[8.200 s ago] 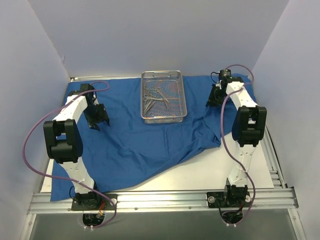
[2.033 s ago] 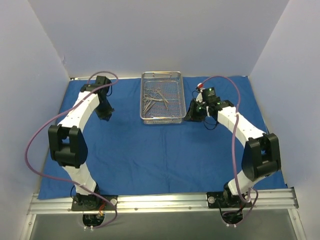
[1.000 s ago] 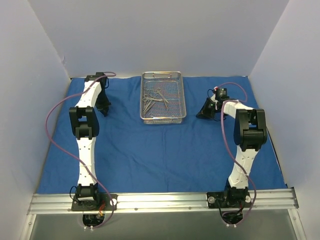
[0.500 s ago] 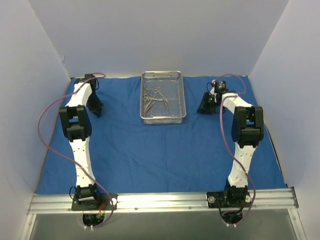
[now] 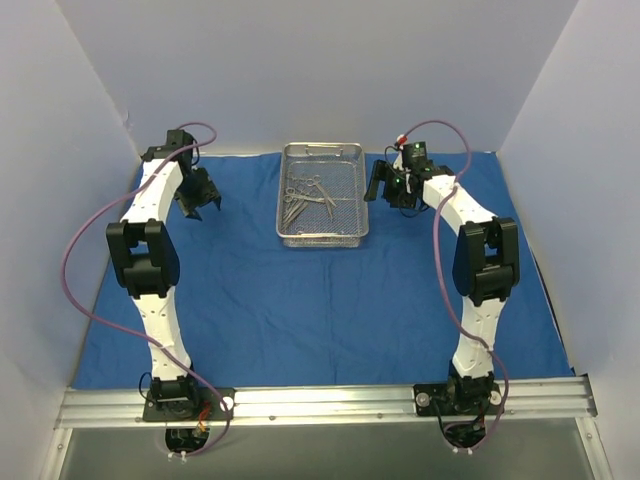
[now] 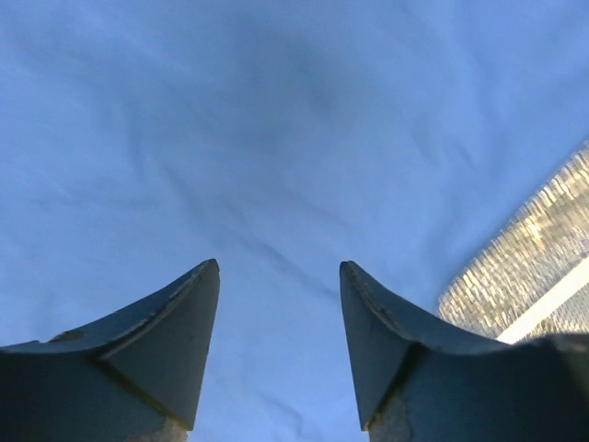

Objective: Open and lay out the surgical kit
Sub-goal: Smooth out the surgical kit at the center of the board.

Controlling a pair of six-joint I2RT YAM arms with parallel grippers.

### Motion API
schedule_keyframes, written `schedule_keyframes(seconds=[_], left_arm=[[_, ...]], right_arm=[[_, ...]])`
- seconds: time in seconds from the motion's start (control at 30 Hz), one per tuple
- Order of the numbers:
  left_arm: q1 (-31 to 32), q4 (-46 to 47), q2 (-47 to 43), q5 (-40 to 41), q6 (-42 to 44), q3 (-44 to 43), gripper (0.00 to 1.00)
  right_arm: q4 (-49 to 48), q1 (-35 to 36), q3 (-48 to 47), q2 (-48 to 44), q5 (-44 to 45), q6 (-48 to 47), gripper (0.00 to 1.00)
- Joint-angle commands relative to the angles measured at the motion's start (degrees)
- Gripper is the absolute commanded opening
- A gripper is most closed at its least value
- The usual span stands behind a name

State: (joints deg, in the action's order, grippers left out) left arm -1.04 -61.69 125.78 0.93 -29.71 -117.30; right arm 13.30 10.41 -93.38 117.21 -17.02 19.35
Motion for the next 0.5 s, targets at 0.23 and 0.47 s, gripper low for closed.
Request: schedule_keyframes(seconds=[0.23, 0.47], left_arm=[[4.29, 9.31, -6.16, -12.62, 1.41, 7.79, 0.71], [7.36, 14.49, -5.37, -16.92, 0.19, 6.65, 0.63]], right_arm=[[5.16, 1.01, -13.92, 5.66, -0.38, -3.0, 0.82], [6.74, 1.45, -19.38, 12.51, -0.39, -3.36, 0.76]])
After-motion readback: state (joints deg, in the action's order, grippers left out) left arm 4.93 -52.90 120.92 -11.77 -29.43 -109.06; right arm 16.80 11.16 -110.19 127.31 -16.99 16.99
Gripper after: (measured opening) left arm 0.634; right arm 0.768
